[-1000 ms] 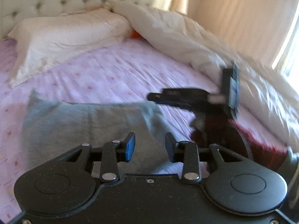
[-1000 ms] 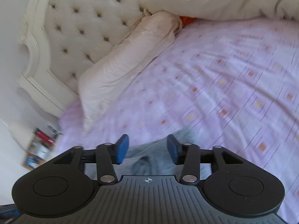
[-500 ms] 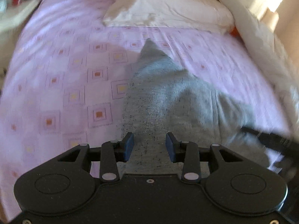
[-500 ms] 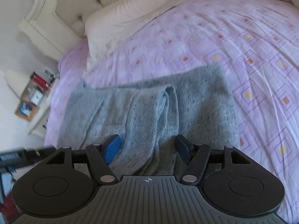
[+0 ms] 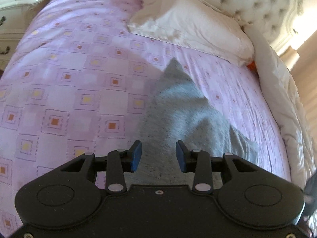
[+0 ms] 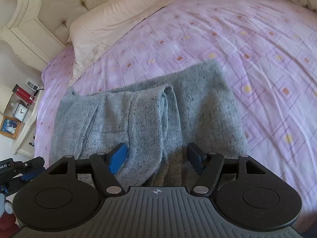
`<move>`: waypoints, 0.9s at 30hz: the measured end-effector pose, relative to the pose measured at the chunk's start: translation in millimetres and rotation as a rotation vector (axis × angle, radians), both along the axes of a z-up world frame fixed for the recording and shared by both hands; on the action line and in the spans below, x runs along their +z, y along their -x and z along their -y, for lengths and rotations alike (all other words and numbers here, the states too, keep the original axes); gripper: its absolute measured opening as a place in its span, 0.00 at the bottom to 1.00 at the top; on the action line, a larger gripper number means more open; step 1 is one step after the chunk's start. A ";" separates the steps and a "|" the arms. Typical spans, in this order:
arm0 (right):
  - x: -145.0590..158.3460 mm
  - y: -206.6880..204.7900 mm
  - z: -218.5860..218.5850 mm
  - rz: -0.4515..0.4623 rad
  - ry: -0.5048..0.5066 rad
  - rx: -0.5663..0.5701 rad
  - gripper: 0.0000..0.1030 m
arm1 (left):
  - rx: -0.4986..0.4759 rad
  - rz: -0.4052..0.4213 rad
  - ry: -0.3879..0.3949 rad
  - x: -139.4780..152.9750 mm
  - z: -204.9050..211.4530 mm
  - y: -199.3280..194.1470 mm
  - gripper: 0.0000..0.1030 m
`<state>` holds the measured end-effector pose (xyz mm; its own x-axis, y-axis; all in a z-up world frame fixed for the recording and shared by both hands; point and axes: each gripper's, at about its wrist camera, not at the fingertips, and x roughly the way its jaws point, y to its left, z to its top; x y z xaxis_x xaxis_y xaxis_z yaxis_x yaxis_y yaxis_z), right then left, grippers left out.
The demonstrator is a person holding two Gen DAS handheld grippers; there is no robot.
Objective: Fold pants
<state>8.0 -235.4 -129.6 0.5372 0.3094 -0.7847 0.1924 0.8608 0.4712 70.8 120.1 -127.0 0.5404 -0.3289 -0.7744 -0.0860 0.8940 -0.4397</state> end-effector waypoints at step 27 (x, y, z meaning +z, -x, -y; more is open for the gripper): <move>39.1 10.5 3.0 0.136 0.451 0.099 0.25 | -0.160 0.044 -0.078 5.5 30.9 4.3 0.46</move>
